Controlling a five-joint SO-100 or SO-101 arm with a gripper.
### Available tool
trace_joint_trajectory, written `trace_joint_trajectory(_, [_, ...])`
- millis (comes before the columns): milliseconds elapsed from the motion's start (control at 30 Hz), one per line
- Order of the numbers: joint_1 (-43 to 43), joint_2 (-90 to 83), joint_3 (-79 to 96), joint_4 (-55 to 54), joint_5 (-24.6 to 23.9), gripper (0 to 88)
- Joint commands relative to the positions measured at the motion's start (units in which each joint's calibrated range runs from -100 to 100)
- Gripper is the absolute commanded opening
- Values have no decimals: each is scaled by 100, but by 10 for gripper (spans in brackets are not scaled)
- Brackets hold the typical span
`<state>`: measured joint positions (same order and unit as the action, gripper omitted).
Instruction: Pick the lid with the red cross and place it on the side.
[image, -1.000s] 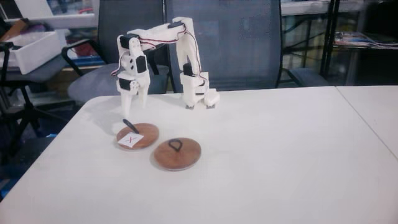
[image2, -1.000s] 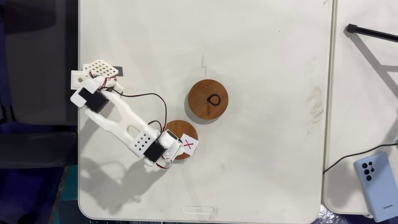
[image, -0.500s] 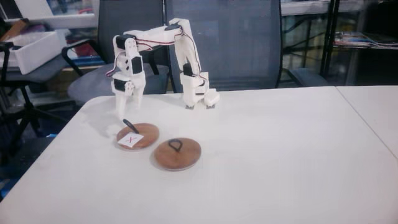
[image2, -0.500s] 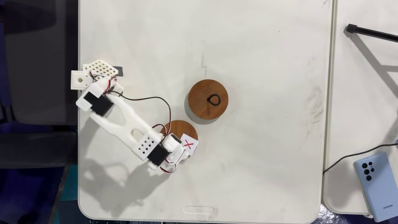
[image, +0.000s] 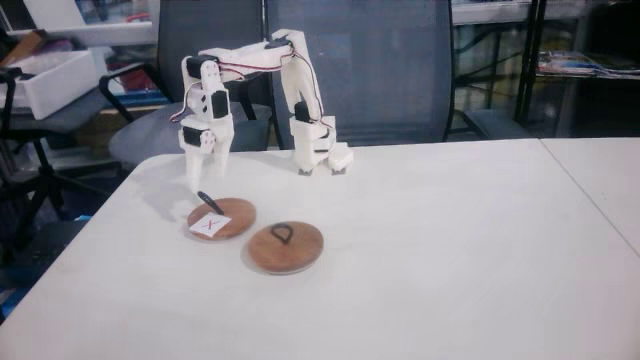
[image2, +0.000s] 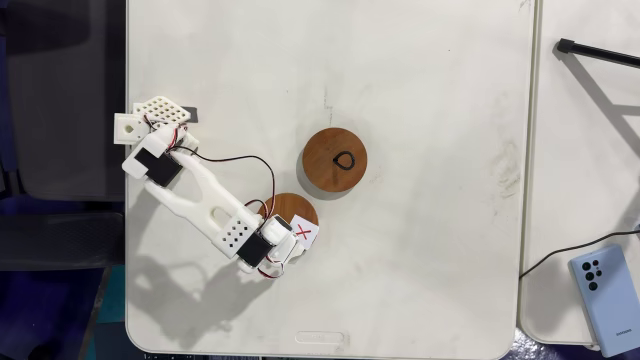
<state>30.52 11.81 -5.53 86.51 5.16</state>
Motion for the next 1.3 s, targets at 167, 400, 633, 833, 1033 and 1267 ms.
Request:
trace_joint_trajectory(167, [-13, 25, -200, 15, -20, 245])
trace_joint_trajectory(400, [-13, 391, -200, 15, -25, 245])
trace_joint_trajectory(633, [-13, 400, -209, -2, -25, 245])
trace_joint_trajectory(833, [-13, 417, -644, 7, -25, 245])
trace_joint_trajectory(1033, [-13, 417, -744, 15, -25, 245])
trace_joint_trajectory(1267, [-13, 417, -716, 15, -25, 244])
